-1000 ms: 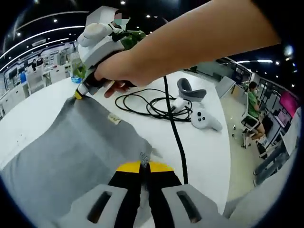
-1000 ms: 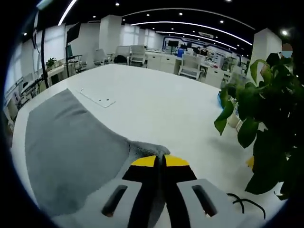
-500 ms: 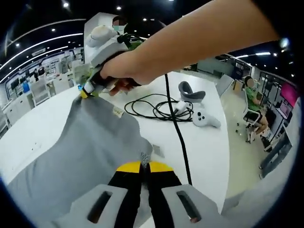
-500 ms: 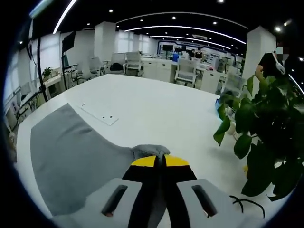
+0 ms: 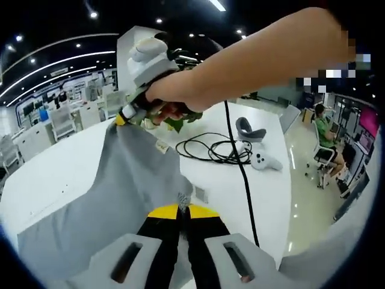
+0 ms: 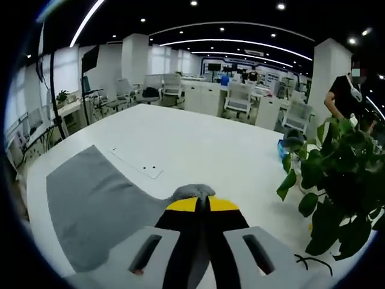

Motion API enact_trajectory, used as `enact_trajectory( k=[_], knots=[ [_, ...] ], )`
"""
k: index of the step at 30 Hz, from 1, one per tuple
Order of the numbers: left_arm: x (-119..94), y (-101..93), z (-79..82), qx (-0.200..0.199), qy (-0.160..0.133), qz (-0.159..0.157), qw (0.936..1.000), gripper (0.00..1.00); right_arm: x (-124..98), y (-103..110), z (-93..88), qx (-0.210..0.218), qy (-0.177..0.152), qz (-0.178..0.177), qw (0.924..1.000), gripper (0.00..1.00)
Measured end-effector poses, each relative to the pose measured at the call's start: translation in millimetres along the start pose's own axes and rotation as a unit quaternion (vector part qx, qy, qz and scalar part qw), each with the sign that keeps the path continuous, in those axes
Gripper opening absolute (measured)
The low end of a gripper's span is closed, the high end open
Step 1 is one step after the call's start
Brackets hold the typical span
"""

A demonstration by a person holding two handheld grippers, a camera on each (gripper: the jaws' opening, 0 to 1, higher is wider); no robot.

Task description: Fold the towel on the table until its edges align and the towel forms a compact rectangular stack.

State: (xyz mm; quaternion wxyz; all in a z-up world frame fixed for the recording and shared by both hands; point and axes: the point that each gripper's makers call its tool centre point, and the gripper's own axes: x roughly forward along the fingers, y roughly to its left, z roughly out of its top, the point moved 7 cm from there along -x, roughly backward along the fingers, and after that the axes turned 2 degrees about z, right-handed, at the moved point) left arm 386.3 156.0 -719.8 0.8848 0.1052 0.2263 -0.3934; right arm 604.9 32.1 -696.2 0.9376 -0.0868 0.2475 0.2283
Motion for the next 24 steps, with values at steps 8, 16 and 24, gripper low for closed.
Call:
enact_trajectory(
  k=[8,16,24],
  knots=[
    [-30,23.3,7.0,-0.010,-0.023,0.022,0.9994,0.03,-6,18,26.4,0.013,-0.012,0.001,0.9999,0.01],
    [-63,46.8,10.7,-0.010,-0.040,0.049,0.9980,0.03,-9,42,49.5,0.016,-0.021,0.006,0.9996,0.01],
    [-91,69.0,7.2,-0.051,-0.064,0.067,0.9944,0.03,-10,70,70.7,0.021,-0.034,0.015,0.9991,0.01]
  ],
)
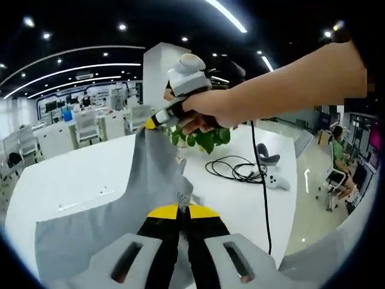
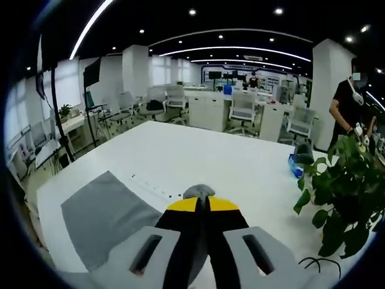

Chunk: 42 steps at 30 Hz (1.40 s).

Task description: Fold the towel on the table until its edges align and the towel forms a compact rectangular stack.

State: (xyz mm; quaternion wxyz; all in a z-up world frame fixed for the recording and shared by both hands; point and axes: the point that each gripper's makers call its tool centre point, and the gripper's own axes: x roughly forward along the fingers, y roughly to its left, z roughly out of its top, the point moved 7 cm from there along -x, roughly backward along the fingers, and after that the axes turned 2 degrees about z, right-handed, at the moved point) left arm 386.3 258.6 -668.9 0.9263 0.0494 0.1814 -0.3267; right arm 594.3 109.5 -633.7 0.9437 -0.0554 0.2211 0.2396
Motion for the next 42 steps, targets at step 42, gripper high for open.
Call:
enact_trajectory(
  k=[42],
  knots=[
    [-103,85.4,-2.9,-0.023,-0.067,0.086,0.9938,0.03,31,121,85.6,-0.074,-0.037,0.029,0.9962,0.02]
  ],
)
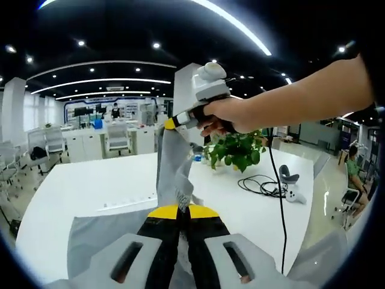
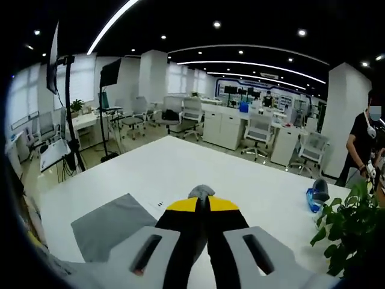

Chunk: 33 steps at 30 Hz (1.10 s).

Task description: Fold the towel on the table until its edges align and the towel forms a compact rectangular stack.

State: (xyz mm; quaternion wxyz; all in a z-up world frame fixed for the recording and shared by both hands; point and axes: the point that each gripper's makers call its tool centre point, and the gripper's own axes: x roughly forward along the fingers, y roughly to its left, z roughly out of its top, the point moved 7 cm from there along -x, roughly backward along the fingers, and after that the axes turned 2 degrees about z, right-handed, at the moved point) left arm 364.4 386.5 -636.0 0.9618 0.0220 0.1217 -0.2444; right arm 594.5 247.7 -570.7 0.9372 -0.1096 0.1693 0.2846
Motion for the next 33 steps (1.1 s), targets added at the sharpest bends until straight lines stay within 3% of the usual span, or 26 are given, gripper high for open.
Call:
enact_trajectory(
  k=[2,14,25,33],
  knots=[
    [-5,0.3,0.4,0.009,-0.008,0.006,0.9999,0.03,6,0,3.1,-0.002,-0.001,0.003,1.0000,0.02],
    [-31,21.4,-13.3,0.002,0.008,0.036,0.9993,0.03,43,19,10.3,-0.034,0.004,0.028,0.9990,0.02],
    [-37,31.2,-29.6,-0.001,0.030,0.053,0.9981,0.03,53,57,6.0,-0.052,0.006,0.053,0.9972,0.02],
    [-38,37.3,-39.2,-0.003,0.040,0.056,0.9976,0.03,64,69,-3.9,-0.050,0.016,0.062,0.9967,0.02]
  ],
)
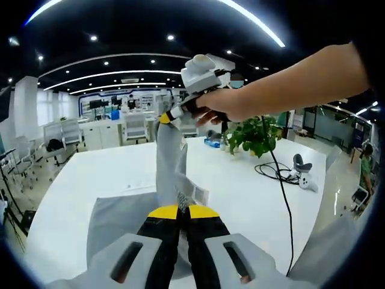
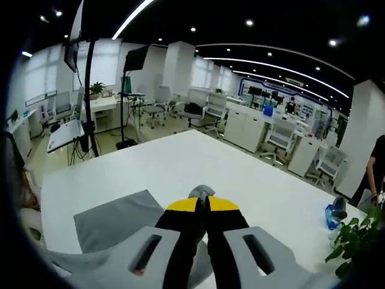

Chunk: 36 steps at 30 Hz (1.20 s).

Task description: Fold the towel on the table until its edges align and the towel forms a compact rectangular stack.

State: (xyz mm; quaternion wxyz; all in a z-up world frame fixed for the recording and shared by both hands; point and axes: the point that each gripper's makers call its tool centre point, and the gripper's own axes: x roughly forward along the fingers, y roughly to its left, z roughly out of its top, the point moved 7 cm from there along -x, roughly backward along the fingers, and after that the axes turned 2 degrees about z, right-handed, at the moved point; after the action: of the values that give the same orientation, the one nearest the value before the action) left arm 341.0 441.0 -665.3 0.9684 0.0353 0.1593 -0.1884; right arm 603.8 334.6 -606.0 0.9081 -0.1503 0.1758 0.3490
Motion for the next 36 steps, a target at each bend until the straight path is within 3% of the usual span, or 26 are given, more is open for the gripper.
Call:
enact_trajectory(
  k=[29,36],
  knots=[
    [8,46.1,-43.8,-0.010,0.041,0.019,0.9989,0.03,76,19,-16.7,0.017,0.024,0.026,0.9992,0.02],
    [8,51.4,-55.6,-0.010,0.054,0.023,0.9982,0.03,87,36,-22.6,0.032,0.025,0.034,0.9986,0.02]
  ],
)
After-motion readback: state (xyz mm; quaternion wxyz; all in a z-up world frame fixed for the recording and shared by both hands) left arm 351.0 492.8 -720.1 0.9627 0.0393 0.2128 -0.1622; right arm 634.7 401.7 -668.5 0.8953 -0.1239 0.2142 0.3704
